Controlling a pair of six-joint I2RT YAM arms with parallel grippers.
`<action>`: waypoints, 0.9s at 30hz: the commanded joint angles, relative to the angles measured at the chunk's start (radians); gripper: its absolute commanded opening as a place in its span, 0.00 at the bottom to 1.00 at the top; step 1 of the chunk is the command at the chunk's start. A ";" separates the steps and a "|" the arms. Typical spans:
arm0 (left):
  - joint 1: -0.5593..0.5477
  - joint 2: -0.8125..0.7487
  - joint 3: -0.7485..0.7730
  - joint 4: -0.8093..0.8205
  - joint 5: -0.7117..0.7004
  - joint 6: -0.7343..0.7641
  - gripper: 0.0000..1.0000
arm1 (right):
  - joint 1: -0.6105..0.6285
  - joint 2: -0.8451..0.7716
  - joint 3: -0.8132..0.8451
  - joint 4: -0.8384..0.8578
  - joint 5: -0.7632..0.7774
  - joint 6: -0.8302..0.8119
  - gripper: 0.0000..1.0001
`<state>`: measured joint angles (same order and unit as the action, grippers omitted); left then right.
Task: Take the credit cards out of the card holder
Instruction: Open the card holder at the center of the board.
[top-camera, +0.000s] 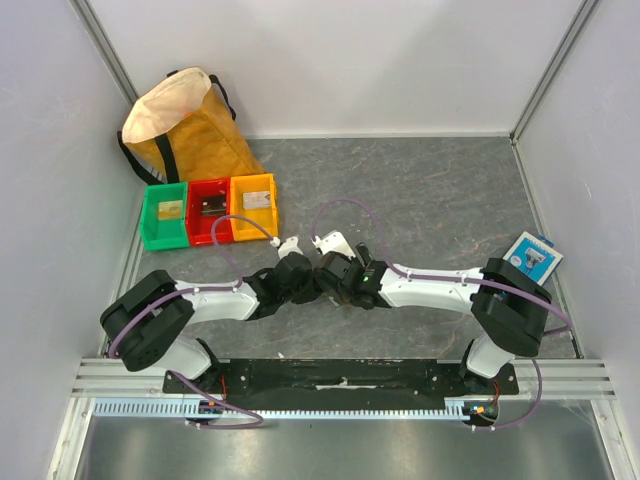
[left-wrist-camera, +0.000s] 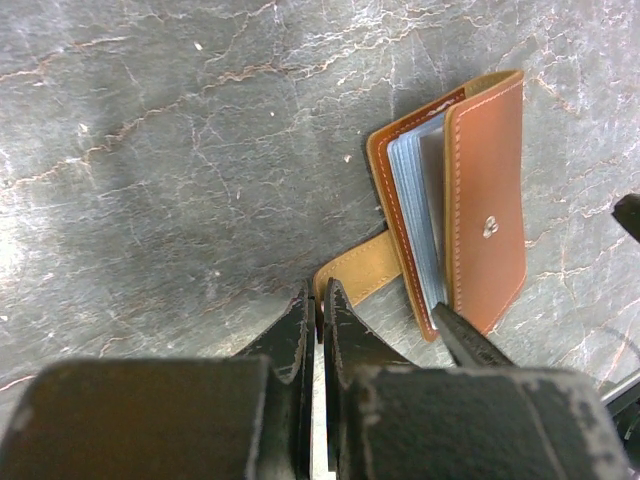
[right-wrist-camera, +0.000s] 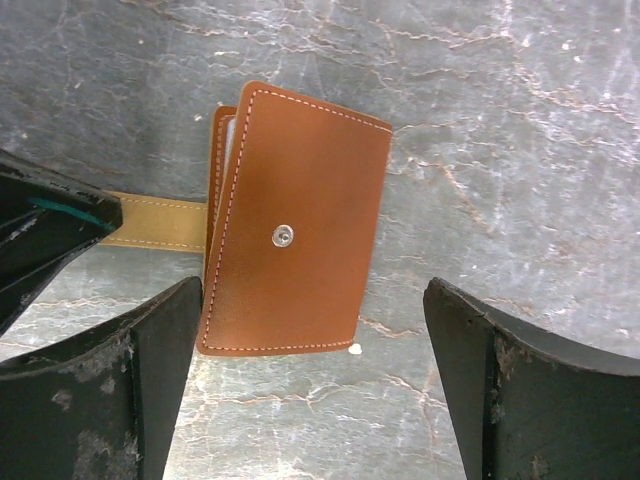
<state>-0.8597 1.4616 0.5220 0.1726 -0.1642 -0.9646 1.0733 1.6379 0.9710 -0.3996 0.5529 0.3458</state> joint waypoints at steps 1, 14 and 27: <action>-0.004 0.002 -0.007 -0.018 -0.009 -0.005 0.02 | 0.002 -0.024 0.046 -0.065 0.140 -0.018 0.95; -0.005 -0.012 0.022 -0.107 0.018 0.063 0.02 | -0.153 -0.092 0.058 -0.110 -0.007 -0.042 0.54; 0.050 -0.011 0.073 -0.237 -0.011 0.158 0.02 | -0.328 -0.023 -0.078 0.010 -0.222 -0.013 0.36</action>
<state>-0.8455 1.4502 0.5728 0.0364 -0.1539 -0.8883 0.7517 1.5753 0.9298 -0.4309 0.3904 0.3111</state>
